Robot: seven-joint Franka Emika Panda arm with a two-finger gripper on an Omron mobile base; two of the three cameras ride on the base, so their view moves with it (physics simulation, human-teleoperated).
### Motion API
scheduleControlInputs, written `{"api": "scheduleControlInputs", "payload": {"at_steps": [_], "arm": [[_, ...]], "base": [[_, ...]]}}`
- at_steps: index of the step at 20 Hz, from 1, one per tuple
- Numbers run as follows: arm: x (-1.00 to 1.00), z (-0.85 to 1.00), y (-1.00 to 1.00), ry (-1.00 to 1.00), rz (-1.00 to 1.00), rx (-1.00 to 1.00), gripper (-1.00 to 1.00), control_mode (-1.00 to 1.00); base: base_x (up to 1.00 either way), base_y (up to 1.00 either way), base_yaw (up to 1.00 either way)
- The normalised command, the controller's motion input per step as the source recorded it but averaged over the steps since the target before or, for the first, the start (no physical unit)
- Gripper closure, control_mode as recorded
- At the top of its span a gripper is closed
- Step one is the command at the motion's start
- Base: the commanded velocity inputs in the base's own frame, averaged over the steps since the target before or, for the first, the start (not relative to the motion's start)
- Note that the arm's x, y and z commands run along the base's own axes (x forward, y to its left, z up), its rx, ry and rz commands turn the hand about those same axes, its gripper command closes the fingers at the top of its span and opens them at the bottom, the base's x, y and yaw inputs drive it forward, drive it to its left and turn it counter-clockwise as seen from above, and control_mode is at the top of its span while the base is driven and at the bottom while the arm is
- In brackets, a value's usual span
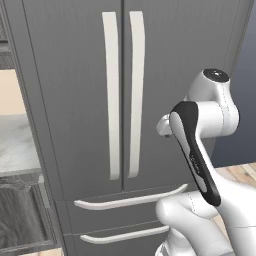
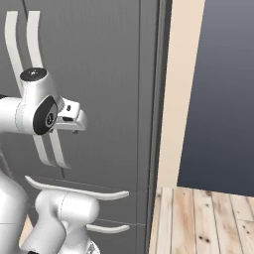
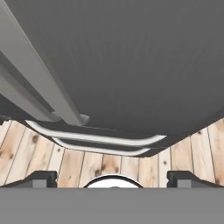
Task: Gather the garlic and corn from the fridge and place them on a tray on the dining counter. Then gather the steak and fish from the fridge and place them on the other tray.
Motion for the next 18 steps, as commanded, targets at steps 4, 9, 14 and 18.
{"api": "scheduleControlInputs", "payload": {"at_steps": [4,9,14,18], "arm": [[0.0,0.0,0.0,0.0,0.0,0.0,-1.0,1.0],[0.0,0.0,0.0,0.0,0.0,0.0,-1.0,1.0],[0.0,0.0,0.0,0.0,0.0,0.0,-1.0,1.0],[0.0,0.0,0.0,0.0,0.0,0.0,-1.0,1.0]], "base": [[-0.31,0.0,0.0],[-0.37,0.16,0.0],[-0.08,0.61,0.0],[-0.51,0.82,0.0]]}}
